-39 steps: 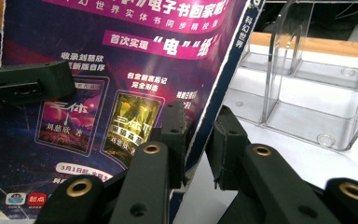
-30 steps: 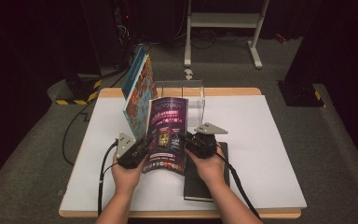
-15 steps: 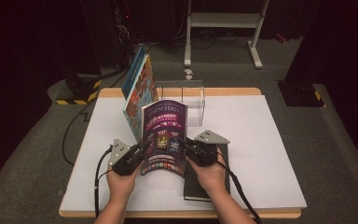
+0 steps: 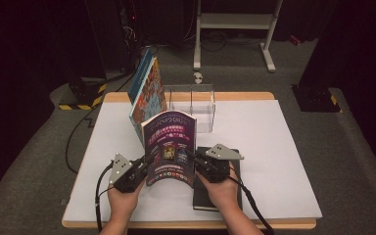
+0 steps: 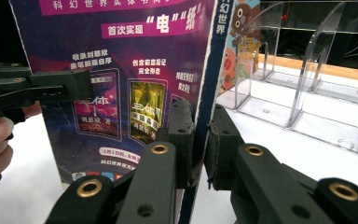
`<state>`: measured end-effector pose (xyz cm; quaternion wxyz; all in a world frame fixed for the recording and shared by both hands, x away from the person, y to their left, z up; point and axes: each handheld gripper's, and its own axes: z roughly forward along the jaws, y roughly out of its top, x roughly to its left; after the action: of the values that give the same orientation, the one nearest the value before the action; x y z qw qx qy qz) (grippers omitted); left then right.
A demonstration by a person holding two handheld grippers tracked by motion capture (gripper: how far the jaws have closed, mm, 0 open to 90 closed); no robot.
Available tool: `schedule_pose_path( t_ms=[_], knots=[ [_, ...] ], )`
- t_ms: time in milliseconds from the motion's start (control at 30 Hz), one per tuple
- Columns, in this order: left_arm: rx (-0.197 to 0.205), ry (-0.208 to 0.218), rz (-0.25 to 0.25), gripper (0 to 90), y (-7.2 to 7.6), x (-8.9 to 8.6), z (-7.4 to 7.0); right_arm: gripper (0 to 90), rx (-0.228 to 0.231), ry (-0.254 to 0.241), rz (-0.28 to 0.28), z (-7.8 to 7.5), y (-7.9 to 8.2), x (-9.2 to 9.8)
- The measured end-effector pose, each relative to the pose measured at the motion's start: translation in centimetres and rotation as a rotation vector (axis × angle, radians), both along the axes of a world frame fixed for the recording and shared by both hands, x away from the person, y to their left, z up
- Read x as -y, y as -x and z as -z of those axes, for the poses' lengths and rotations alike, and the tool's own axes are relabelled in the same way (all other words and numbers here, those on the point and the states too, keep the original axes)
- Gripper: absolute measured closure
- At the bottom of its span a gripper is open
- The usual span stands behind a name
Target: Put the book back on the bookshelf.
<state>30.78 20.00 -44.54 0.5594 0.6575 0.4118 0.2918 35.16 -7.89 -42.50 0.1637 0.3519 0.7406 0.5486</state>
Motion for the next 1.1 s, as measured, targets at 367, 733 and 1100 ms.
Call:
schedule_pose_path(
  t_ms=[367,733,1100],
  knots=[
    [-0.006,-0.018,-0.019,78.7,1.6,-0.2,0.3,82.4,0.024,0.000,-0.020,0.1,1.2,0.2],
    [-0.006,0.009,-0.032,56.0,1.3,-0.7,-0.2,80.8,0.052,0.017,-0.043,0.4,2.3,0.4],
    [0.017,-0.014,-0.020,74.8,1.5,-0.7,-0.6,68.8,0.062,-0.005,-0.072,-0.6,1.7,-0.2]
  ],
)
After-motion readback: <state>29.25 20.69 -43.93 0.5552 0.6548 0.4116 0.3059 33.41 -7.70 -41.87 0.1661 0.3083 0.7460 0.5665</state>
